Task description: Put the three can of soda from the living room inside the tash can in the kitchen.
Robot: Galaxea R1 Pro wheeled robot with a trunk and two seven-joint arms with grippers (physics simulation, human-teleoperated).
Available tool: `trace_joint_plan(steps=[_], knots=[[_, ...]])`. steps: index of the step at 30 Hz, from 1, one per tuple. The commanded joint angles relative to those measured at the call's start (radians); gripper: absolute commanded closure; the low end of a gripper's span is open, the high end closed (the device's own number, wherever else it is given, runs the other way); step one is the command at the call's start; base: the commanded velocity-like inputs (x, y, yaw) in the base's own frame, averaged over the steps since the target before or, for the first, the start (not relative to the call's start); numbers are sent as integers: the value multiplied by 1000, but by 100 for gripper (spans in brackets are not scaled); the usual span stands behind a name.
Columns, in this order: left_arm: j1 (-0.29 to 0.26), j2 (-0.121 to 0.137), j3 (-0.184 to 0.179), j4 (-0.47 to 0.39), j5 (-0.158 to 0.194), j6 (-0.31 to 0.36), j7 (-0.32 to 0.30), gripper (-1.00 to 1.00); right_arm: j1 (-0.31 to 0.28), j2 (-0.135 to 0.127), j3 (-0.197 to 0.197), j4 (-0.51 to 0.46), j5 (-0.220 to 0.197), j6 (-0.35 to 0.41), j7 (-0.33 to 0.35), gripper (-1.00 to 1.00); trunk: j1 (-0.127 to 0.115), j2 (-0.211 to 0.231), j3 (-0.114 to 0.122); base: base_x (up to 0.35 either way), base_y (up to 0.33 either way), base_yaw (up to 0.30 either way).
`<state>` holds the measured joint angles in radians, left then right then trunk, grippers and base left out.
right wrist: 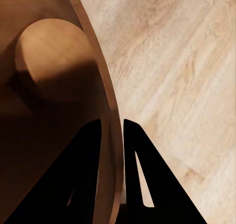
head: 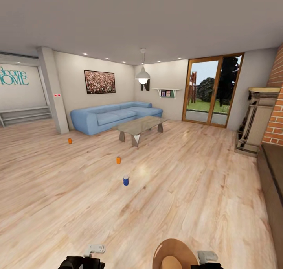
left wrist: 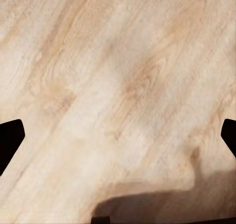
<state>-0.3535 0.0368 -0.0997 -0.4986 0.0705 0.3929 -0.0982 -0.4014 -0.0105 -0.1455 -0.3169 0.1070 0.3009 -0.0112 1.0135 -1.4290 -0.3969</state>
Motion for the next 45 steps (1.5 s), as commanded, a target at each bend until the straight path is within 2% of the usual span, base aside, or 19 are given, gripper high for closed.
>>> trace_joint_plan(steps=[1,28,45], knots=[[0,0,0,0,0,0,0,-100,0,0,-2,-1,-5,0,5,100,0,0,0,341,98,0],[0,0,0,0,0,0,0,-100,-1,0,-2,-3,-4,0,6,100,0,0,0,338,91,0],[-1,0,0,0,-1,0,0,-100,-1,0,-2,-3,-4,1,6,100,0,0,0,305,11,0]])
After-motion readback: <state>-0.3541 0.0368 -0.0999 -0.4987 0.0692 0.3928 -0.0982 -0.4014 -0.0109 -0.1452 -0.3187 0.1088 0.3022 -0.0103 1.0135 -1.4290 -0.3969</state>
